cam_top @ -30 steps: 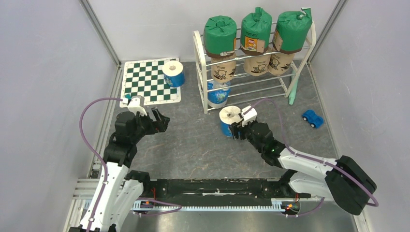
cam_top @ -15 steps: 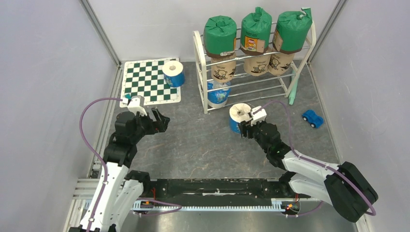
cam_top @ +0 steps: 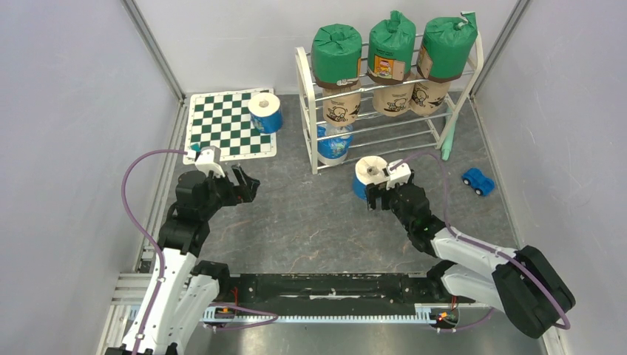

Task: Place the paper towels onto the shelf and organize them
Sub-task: Move the paper towel to the center of the board.

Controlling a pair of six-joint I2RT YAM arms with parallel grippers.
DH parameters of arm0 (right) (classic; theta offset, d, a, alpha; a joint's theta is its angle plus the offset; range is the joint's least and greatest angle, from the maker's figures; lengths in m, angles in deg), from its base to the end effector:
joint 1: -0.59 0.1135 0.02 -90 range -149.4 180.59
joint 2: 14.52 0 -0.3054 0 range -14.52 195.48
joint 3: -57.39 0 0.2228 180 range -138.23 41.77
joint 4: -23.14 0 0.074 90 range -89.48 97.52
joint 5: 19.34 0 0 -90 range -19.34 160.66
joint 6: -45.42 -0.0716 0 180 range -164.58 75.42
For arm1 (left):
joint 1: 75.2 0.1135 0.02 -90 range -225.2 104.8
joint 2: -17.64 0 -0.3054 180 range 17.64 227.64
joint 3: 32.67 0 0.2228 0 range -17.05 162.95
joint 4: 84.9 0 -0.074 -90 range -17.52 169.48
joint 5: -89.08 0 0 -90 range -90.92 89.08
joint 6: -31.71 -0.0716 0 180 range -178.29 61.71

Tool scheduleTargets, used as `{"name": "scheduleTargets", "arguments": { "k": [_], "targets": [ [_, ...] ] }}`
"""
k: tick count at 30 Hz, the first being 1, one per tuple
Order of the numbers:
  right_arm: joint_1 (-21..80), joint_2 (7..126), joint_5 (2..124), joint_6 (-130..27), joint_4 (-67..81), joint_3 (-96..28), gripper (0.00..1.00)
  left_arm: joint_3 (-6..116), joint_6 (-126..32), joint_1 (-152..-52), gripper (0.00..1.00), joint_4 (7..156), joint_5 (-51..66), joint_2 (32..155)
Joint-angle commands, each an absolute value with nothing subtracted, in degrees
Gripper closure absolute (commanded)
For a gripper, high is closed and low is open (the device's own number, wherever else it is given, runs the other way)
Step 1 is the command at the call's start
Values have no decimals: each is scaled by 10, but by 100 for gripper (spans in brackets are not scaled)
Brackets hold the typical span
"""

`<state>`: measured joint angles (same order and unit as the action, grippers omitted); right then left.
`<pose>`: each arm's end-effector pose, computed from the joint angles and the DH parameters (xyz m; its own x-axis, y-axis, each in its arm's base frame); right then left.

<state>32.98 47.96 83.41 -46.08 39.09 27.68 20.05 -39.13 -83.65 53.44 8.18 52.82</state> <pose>0.1807 0.0959 0.2221 -0.2533 -0.1304 -0.9586 -0.3376 0.9405 -0.0388 0.1120 -0.0281 0.2975 -0.4763 -0.2569 -0.8409 0.1393 0.9223 -0.3606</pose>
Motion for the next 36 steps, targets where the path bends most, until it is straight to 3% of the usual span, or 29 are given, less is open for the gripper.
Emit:
{"name": "scheduleTargets", "arguments": {
  "k": [1,7,12,16,23,29,36],
  "targets": [
    [325,448,848,-500,286,205,2,197,-412,-838,6,553,81,523],
    [322,446,886,-532,139,122,2,197,-412,-839,6,553,81,522],
    [321,410,923,-565,156,132,2,198,-412,-839,6,553,81,521],
    [321,395,900,-459,173,132,2,197,-412,-840,6,553,82,521],
    [320,392,732,-302,156,102,4,197,-412,-842,6,553,80,517],
    [314,428,649,-167,28,17,2,200,-413,-853,6,552,72,510],
    [309,499,847,-337,-4,-72,4,199,-418,-879,5,534,31,480]
  ]
}}
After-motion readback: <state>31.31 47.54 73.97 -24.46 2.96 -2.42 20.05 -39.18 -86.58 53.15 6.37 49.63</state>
